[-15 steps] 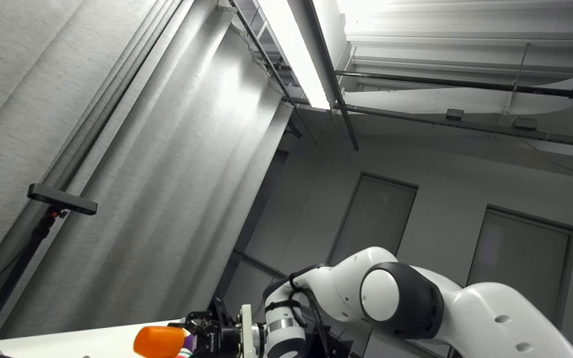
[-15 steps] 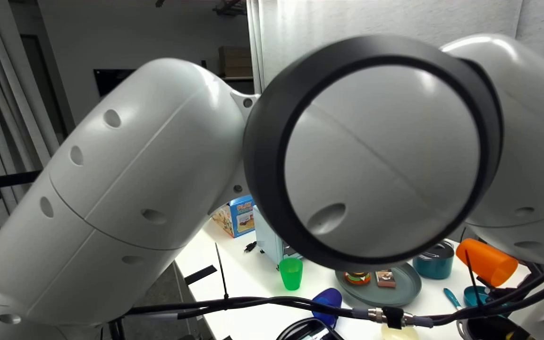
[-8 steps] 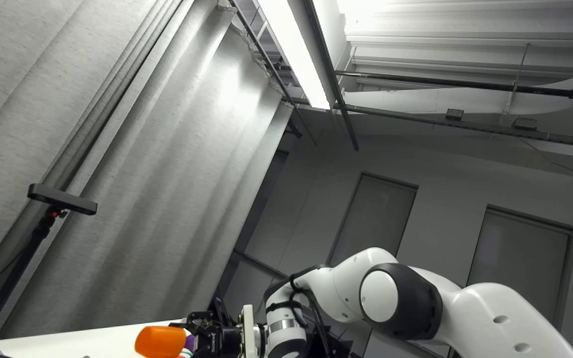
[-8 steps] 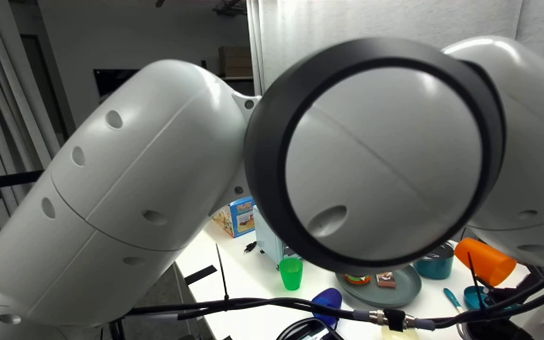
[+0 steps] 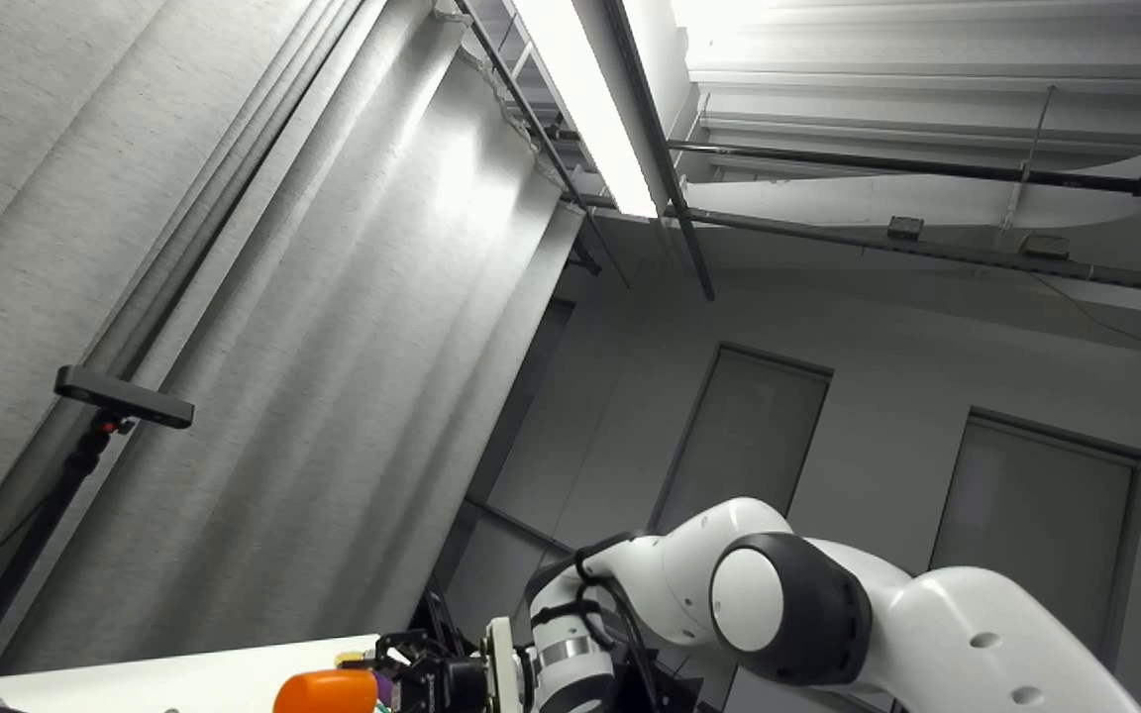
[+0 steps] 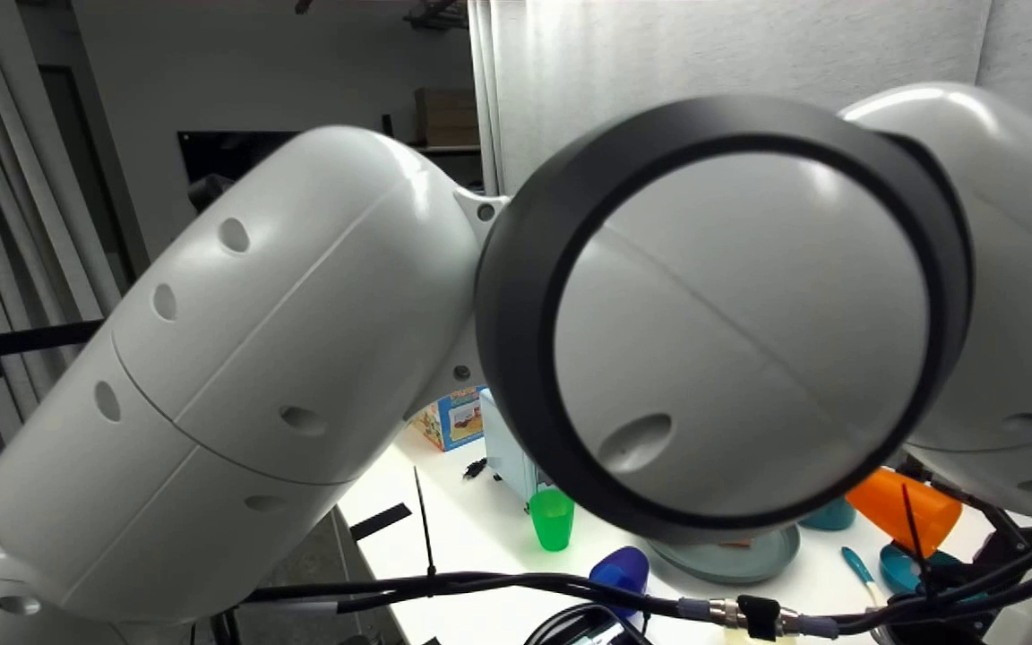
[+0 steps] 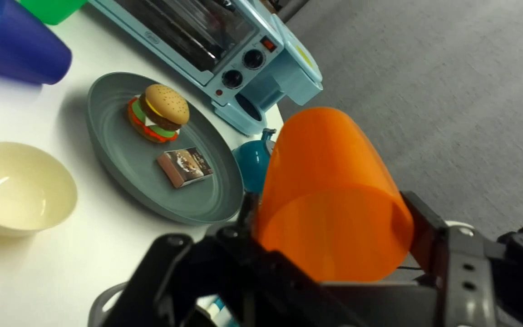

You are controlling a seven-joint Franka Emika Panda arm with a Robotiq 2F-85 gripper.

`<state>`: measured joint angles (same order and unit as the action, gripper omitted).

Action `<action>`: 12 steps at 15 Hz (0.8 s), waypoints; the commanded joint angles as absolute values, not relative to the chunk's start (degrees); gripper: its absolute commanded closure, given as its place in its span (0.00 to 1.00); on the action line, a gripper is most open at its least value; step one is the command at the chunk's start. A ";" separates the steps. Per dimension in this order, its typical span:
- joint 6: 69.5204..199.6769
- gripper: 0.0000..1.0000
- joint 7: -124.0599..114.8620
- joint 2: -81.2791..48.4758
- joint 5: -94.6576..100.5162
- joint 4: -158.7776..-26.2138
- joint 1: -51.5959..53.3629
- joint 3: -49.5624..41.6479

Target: Move the objects from the orange cup and put them in the pot

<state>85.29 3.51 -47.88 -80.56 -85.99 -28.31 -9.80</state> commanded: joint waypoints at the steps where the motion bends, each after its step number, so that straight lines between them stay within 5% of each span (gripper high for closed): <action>1: 81.88 0.49 8.66 -50.96 -73.59 -80.32 -27.62 -12.01; 12: 84.99 0.49 25.83 -54.13 -55.36 -73.40 -28.38 -11.09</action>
